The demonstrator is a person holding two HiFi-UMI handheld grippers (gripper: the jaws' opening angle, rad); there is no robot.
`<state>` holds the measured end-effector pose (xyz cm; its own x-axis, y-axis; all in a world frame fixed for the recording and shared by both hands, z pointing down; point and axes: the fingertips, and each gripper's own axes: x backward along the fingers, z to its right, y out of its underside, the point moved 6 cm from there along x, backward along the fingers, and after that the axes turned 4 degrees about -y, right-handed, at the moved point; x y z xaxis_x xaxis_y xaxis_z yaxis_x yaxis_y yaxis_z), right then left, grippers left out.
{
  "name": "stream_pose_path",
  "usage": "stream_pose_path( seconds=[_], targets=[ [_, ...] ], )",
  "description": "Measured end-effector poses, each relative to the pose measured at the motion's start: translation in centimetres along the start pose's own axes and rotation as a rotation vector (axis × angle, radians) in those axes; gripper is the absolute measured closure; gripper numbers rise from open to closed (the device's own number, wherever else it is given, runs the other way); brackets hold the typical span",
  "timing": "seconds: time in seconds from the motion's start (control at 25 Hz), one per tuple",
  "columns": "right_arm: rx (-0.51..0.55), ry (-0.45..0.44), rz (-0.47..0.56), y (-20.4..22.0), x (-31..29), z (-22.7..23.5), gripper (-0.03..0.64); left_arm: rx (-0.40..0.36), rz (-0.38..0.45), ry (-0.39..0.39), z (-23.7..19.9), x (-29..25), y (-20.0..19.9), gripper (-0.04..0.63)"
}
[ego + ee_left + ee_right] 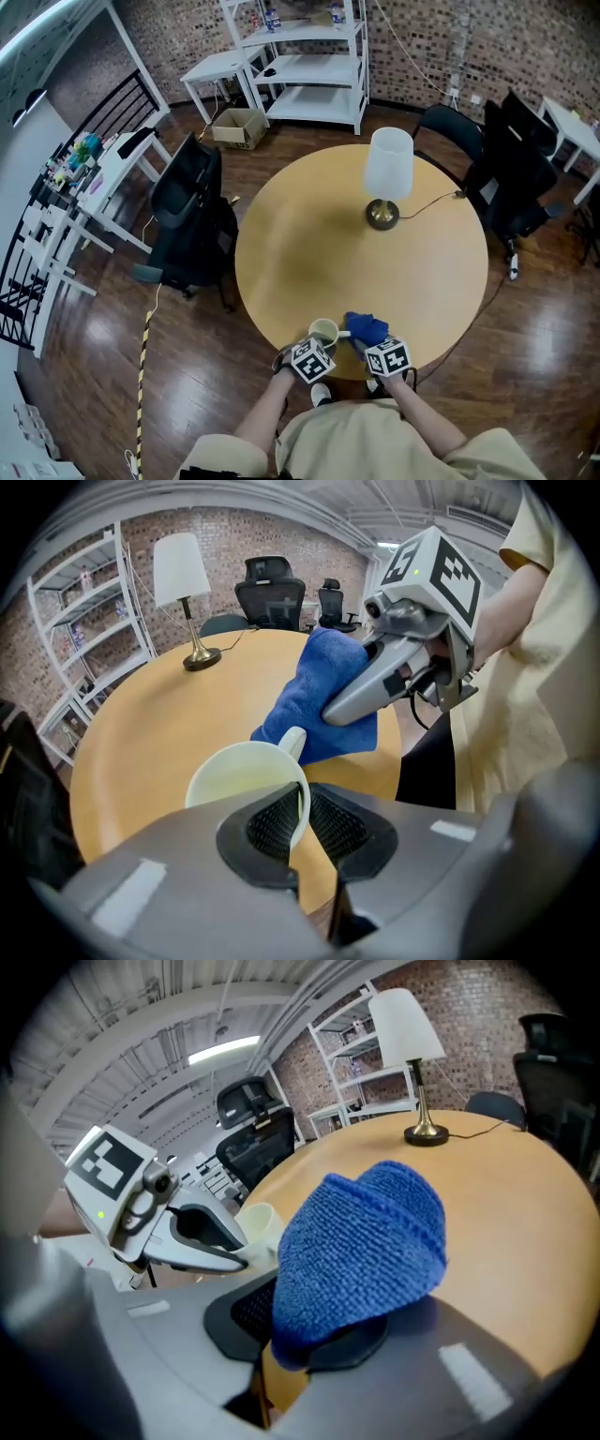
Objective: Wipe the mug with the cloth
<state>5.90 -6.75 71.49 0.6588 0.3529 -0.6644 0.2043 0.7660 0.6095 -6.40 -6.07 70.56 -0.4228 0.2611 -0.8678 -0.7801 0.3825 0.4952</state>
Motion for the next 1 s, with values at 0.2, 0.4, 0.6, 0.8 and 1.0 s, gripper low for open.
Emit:
stream_pose_path(
  seconds=[0.2, 0.4, 0.6, 0.8, 1.0],
  targets=[
    [0.016, -0.042, 0.053, -0.8, -0.1, -0.9, 0.558, 0.059, 0.03, 0.033, -0.5, 0.4, 0.4, 0.572],
    [0.038, -0.063, 0.063, -1.6, -0.7, -1.7, 0.56, 0.163, 0.09, 0.075, -1.2, 0.8, 1.1, 0.571],
    [-0.02, -0.091, 0.104, -2.0, -1.1, -2.1, 0.558, 0.237, 0.144, 0.119, -2.0, 1.7, 1.7, 0.571],
    [-0.053, -0.096, 0.114, -2.3, -1.4, -2.0, 0.558, 0.255, 0.16, 0.131, -2.7, 1.7, 1.6, 0.572],
    [-0.075, -0.106, 0.089, -1.8, -1.9, -1.9, 0.558, 0.275, 0.185, 0.139, -3.0, 1.9, 1.9, 0.572]
  ],
)
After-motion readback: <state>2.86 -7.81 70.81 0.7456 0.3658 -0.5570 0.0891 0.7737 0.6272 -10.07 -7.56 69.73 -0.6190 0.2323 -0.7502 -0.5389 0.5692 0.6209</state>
